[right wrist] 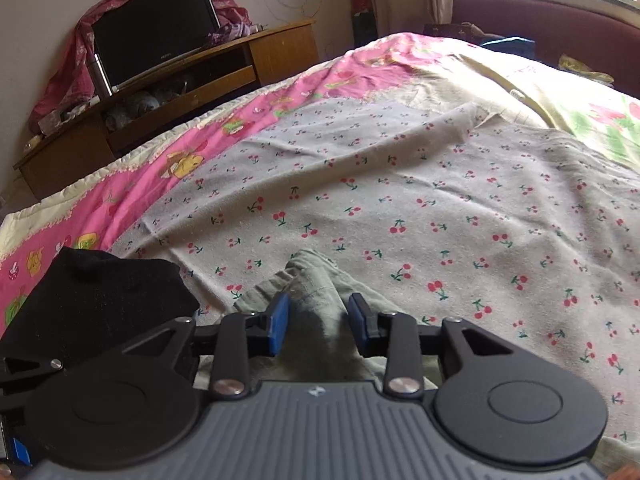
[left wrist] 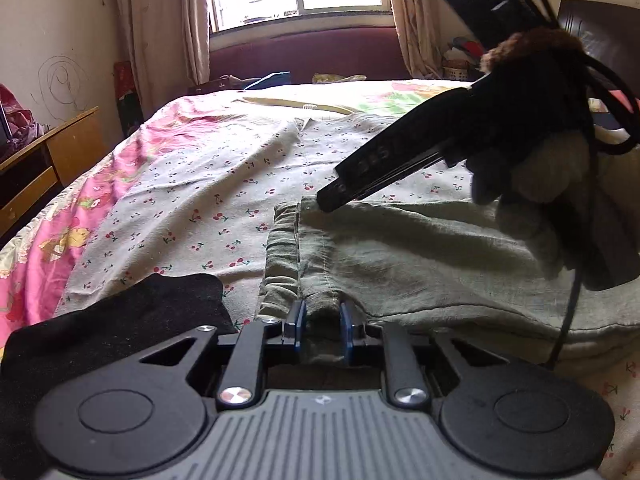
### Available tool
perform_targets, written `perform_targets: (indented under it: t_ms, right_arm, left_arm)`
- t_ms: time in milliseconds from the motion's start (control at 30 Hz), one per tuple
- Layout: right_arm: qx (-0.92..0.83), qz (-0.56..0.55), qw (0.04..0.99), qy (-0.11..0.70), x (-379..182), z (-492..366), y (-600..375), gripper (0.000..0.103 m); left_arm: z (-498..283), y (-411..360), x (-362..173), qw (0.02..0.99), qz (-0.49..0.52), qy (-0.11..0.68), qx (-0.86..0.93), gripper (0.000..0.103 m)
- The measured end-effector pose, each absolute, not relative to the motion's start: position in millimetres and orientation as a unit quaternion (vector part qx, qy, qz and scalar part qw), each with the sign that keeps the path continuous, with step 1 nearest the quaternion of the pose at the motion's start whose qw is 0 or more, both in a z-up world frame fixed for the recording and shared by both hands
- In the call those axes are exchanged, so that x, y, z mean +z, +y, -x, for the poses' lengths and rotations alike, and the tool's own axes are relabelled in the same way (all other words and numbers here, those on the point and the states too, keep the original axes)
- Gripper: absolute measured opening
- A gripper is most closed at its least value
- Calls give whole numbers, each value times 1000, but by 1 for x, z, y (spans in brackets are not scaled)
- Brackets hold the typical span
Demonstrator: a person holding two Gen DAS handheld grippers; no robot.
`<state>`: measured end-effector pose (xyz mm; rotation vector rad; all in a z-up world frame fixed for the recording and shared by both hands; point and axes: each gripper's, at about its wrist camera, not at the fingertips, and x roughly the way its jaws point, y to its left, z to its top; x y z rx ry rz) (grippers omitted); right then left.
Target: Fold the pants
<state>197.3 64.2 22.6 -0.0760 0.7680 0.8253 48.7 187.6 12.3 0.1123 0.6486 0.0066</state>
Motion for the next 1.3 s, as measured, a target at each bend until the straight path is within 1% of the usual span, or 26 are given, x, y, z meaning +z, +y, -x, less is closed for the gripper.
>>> perform_targets:
  t_ms: [67,167,333,400,433,500,633,700,800,867,933,1033,1067,1100,1133,1167,1300]
  right_arm:
    - [377,14,860,344,35,-189,37,35]
    - [344,-24,875,339,43,-175,-13,35]
    - [249,-49,895,366,29,-147,-100,35]
    - [208,-71,895,387,18,-141,-131,37]
    - [185,-90,893,401,12,-140,-149,37]
    - [154,-134,891,406,8,-134,-179,37]
    - [115,-213,897,371,14,-106,-230,38]
    - [99,-231,895,368,9,-98,-247,41]
    - [96,-267,880,380,-7,-101,-259,41]
    - [125,-295,866,384,-16,-109,-258,41]
    - [155,-301,857,389,-20,-121,-251,41]
    - [168,-331,839,399,-30,-143,-242,41]
    - [172,-347,832,398,-33,-147,-243,39]
    - [171,-355,828,399,-32,-151,-243,35]
    - [172,-356,830,394,-29,-152,-244,18]
    - [172,-354,834,387,-24,-152,-246,5]
    - [155,-371,828,390,-28,-154,-257,5]
  left_arm:
    - [-43,184,17,949,-65,309,11,33]
    - [-35,172,24,953,-98,287,17,33]
    - [-42,141,28,952,-115,280,-36,34]
    - [-52,127,21,944,-124,302,-57,40]
    - [-62,120,13,931,-129,332,-74,47]
    - [-75,114,-6,912,-135,378,-79,47]
    - [-74,111,0,912,-132,381,-72,47]
    - [-70,108,6,915,-124,377,-70,47]
    - [-59,87,20,921,-124,353,-106,47]
    - [-51,64,29,921,-133,334,-152,47]
    - [-49,37,29,912,-138,335,-195,48]
    - [-48,-2,16,889,-160,347,-252,48]
    - [-47,-14,7,877,-173,357,-272,48]
    - [-46,-23,0,866,-184,369,-283,48]
    - [-45,-29,-7,859,-192,378,-288,48]
    - [-41,-33,-12,855,-196,380,-292,48]
    - [-33,-33,-10,855,-187,371,-311,48]
